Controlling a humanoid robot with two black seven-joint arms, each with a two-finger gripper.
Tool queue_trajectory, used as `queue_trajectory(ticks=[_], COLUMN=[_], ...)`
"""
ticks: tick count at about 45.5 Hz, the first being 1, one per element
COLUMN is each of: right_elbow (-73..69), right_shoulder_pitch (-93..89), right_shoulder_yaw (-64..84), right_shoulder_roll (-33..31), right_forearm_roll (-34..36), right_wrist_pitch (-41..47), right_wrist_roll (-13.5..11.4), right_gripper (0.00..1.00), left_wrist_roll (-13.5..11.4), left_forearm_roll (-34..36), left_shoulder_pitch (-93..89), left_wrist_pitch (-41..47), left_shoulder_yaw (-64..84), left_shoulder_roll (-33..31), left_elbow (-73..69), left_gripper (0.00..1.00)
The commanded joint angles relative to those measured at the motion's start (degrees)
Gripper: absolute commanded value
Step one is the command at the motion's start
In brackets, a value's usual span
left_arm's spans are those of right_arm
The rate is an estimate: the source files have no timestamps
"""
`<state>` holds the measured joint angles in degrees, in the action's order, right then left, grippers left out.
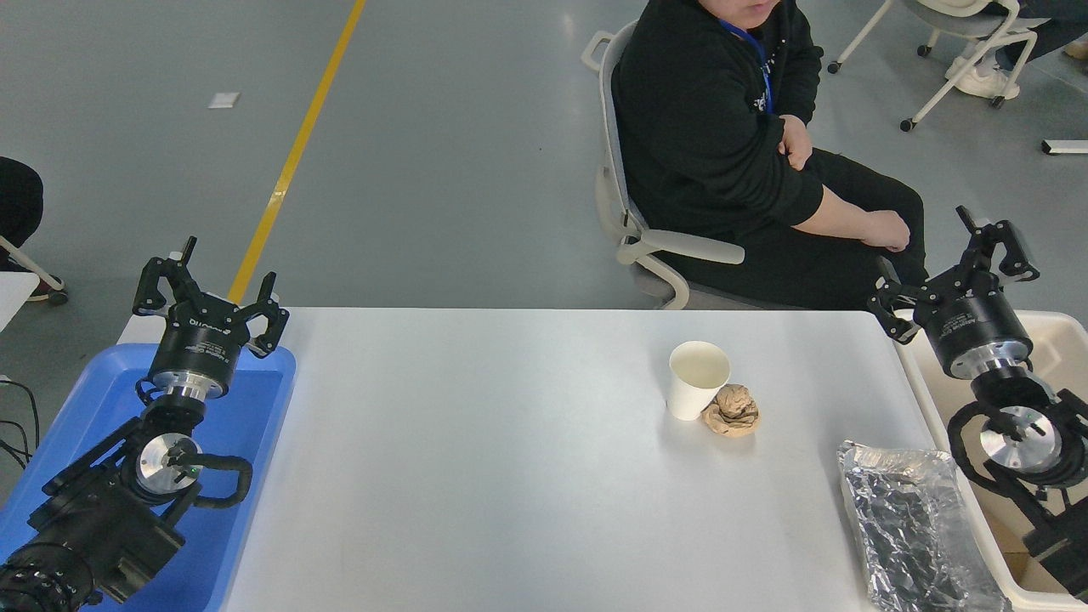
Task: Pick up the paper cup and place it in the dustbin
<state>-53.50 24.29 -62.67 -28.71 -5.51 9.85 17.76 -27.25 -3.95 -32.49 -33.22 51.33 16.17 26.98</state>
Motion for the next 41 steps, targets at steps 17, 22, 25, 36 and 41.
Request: queue_trajectory(ticks=[17, 22, 25, 36, 41], right_elbow=[0.9, 0.9, 0.9, 1.1, 1.5], right_shoulder_pitch=[1.4, 1.5, 1.5, 1.2, 2.1], right_shoulder_yaw=[1.1, 1.1, 1.1, 1.8, 4.4], right_shoulder_roll=[0.1, 0.1, 0.1, -0.1, 0.0], right_forearm_roll=[-0.5, -0.4, -0.4, -0.6, -0.5], right_wrist_pitch=[-0.3, -0.3, -0.3, -0.2, -0.2], right_wrist_roll=[0.0, 0.0, 0.0, 0.0, 0.0], right_gripper=[1.0, 1.0, 1.0, 1.0, 1.0], left_wrist_roll=[0.0, 0.0, 0.0, 0.0, 0.0], left_forearm_roll=[0.0, 0.0, 0.0, 0.0, 0.0], left_shoulder_pitch=[0.0, 0.0, 0.0, 0.0, 0.0], left_wrist_pitch=[0.0, 0.0, 0.0, 0.0, 0.0], left_shoulder_yaw=[-0.1, -0.1, -0.1, -0.1, -0.1], left_shoulder_roll=[0.0, 0.0, 0.0, 0.0, 0.0], left_elbow=[0.0, 0.0, 0.0, 0.0, 0.0], left_gripper=[0.99, 0.99, 0.99, 0.99, 0.99])
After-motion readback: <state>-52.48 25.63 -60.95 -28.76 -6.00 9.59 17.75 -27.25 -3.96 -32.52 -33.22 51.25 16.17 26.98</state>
